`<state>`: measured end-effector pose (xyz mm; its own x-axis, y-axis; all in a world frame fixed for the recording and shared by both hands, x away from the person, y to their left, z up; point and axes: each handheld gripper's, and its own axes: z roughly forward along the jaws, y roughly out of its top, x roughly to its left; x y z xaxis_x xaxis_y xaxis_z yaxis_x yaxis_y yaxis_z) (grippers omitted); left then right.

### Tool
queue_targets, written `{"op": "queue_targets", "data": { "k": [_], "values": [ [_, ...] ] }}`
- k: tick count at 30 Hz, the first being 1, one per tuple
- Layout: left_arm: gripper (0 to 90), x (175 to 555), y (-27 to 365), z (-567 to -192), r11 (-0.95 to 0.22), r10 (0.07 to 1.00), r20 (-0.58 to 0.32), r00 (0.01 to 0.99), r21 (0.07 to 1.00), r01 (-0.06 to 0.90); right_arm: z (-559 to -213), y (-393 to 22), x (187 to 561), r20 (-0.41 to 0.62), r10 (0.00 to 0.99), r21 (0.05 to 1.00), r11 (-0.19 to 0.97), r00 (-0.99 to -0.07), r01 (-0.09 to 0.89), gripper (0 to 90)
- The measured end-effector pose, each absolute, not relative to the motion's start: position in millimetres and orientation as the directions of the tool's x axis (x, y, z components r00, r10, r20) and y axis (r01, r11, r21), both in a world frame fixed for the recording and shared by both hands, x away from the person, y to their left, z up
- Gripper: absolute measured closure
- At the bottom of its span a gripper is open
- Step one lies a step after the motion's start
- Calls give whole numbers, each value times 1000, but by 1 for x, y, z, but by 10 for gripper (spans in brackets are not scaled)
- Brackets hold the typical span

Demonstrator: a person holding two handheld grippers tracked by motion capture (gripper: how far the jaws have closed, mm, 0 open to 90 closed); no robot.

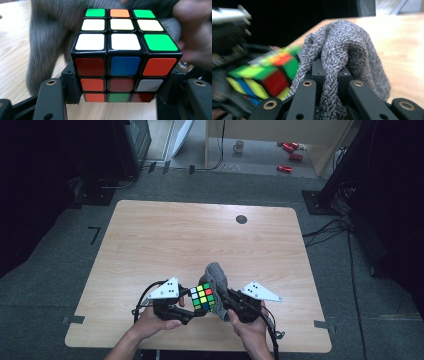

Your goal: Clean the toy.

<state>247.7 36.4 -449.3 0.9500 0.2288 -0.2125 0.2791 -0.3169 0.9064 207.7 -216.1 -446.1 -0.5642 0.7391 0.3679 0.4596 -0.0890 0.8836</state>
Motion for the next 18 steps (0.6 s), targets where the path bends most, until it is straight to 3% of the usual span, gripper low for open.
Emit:
{"op": "queue_targets", "data": {
  "k": [8, 14, 18],
  "values": [
    [353, 251, 35, -456, -335, 258, -210, 943, 896, 291, -432, -217, 204, 359, 728, 900, -103, -585, 424, 825],
    [353, 254, 45, -450, -280, 259, -235, 937, 910, 306, -451, -215, 211, 408, 719, 858, -92, -563, 505, 825],
    [353, 253, 39, -455, -307, 263, -226, 938, 902, 303, -434, -214, 205, 373, 717, 890, -96, -588, 446, 824]
  ]
}}
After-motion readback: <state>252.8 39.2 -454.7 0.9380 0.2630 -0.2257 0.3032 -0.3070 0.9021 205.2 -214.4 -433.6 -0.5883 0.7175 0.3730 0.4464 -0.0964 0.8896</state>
